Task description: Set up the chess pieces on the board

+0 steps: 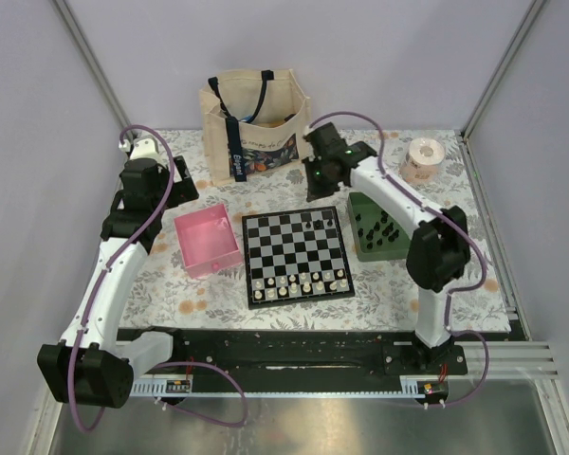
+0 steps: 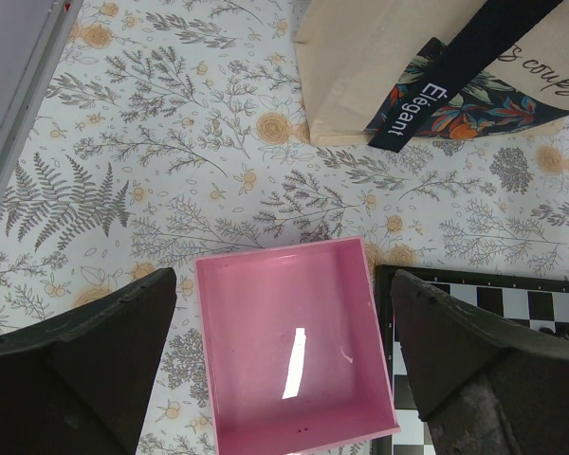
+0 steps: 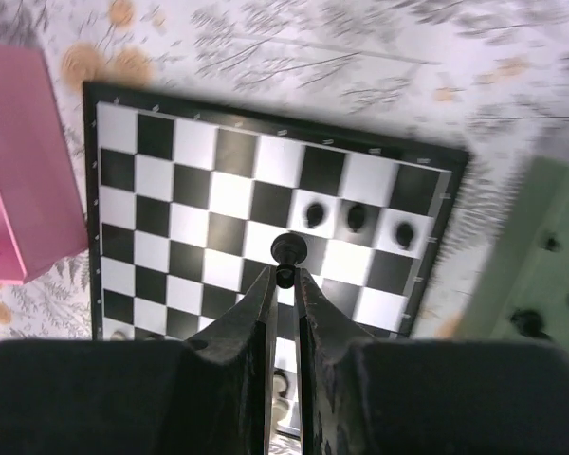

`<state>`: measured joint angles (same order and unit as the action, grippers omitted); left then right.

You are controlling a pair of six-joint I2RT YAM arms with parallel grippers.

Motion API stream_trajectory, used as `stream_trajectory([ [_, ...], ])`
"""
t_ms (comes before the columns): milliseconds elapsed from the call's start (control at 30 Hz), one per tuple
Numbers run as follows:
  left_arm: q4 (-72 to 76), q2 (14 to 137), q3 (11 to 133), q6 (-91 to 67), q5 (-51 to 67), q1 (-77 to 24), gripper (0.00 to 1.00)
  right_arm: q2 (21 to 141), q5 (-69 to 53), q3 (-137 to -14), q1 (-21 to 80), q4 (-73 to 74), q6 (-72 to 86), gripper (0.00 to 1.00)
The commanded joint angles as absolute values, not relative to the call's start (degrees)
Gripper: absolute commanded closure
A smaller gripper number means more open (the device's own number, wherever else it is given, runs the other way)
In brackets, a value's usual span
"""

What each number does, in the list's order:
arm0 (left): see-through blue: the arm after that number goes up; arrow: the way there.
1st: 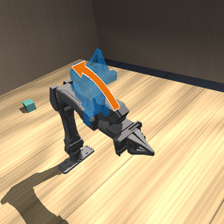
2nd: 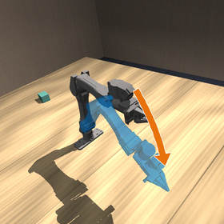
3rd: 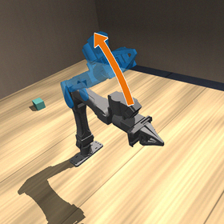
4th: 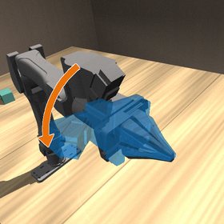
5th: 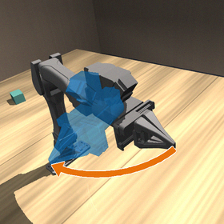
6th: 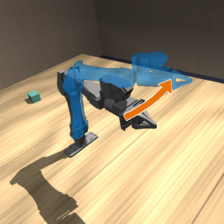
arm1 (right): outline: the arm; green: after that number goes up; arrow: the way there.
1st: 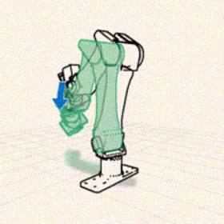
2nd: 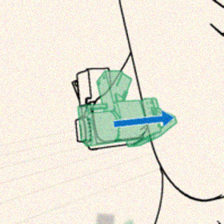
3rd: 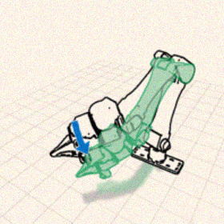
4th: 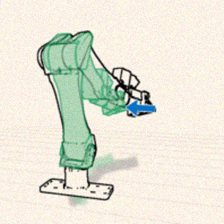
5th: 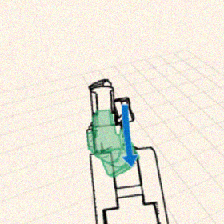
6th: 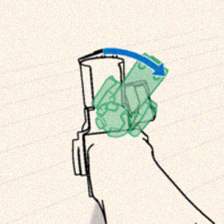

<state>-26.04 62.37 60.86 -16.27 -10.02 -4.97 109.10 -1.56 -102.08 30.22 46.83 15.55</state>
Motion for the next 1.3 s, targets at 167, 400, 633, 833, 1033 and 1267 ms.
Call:
stream_trajectory([
  [167, -24.43, 60.64, 61.35, -15.47, -9.93, -4.83, 0.01, 121.46, -2.46, -109.34, 37.18, 49.84, 16.61, 1.00],
  [400, -24.43, 60.91, 61.35, -15.47, -9.67, -4.83, 0.01, 125.59, -1.58, -110.13, 37.27, 50.98, 14.24, 1.00],
  [633, -24.52, 60.91, 61.52, -15.47, -9.93, -4.83, 0.01, 126.65, -1.15, -110.21, 37.27, 49.57, 14.77, 1.00],
  [833, -24.52, 60.82, 61.52, -15.47, -10.19, -4.83, 0.01, 128.49, -0.26, -111.35, 37.18, 49.75, 14.24, 1.00],
  [1033, -24.43, 61.08, 61.44, -15.47, -10.11, -4.75, 0.01, 129.72, -0.26, -112.76, 37.18, 50.71, 13.89, 0.99],
  [1267, -24.43, 61.08, 61.44, -15.47, -10.02, -4.75, 0.01, 129.20, -0.97, -112.76, 37.18, 51.15, 13.62, 0.74],
])
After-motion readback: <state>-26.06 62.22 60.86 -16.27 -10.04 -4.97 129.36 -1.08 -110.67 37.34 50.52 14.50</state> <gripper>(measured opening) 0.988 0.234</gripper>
